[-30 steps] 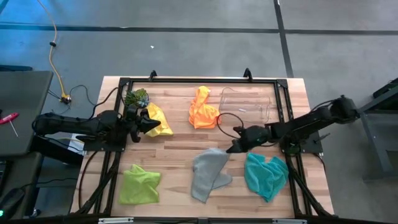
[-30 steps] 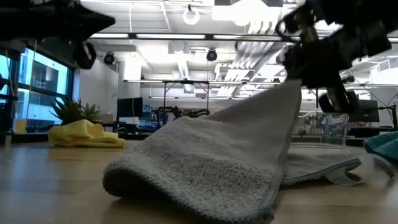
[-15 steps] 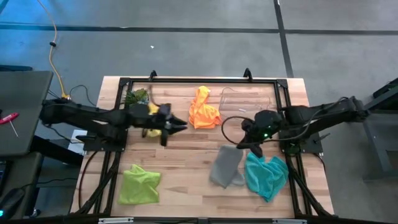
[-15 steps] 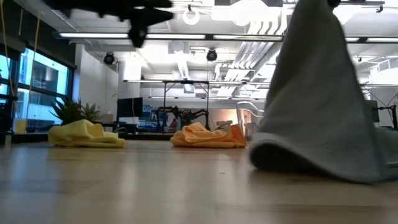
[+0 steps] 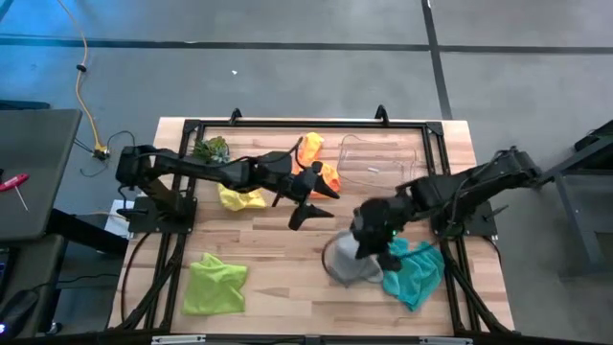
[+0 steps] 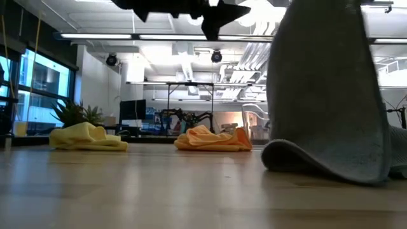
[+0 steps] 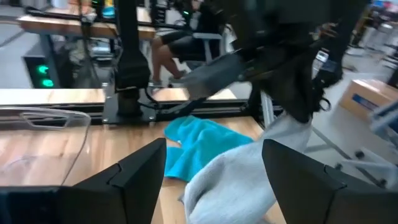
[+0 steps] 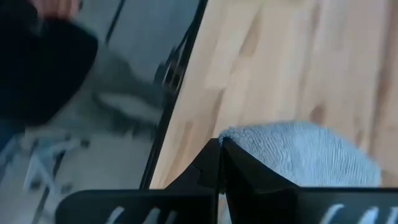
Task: Fold microfiber towels
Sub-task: Fold the gray microfiber towel
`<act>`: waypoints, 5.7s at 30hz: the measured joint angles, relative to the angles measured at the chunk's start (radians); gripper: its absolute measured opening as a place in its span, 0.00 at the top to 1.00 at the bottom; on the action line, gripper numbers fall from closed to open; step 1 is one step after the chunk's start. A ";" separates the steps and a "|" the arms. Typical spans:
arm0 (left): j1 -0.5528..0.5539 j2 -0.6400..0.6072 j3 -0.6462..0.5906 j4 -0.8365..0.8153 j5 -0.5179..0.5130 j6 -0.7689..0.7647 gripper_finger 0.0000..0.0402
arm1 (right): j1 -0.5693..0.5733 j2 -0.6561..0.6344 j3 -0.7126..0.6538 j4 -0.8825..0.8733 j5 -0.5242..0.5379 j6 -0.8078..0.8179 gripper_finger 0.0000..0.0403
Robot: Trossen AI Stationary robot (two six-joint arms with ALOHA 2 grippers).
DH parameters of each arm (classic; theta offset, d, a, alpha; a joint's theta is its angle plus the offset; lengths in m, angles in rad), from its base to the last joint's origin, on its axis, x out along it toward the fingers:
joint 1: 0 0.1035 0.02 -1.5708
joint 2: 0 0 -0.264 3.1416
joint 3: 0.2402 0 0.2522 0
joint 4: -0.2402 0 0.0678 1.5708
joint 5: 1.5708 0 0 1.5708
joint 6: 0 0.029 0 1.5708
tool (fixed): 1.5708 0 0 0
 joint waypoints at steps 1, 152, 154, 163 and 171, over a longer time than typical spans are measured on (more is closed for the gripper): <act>0.010 0.008 0.005 0.001 0.019 0.000 0.36 | 0.025 0.018 0.027 -0.047 0.000 -0.001 1.00; -0.577 0.106 -0.188 -0.571 -0.595 -0.033 0.42 | -0.081 0.086 -0.308 0.192 0.262 -0.056 1.00; -0.576 0.128 -0.188 -0.553 -0.616 -0.035 0.42 | -0.081 0.086 -0.308 0.194 0.263 -0.056 1.00; -0.585 0.165 -0.187 -0.545 -0.666 -0.089 0.49 | -0.082 0.086 -0.308 0.201 0.263 -0.057 1.00; -0.592 0.165 -0.187 -0.588 -0.683 -0.112 0.92 | -0.082 0.074 -0.308 0.189 0.263 -0.060 1.00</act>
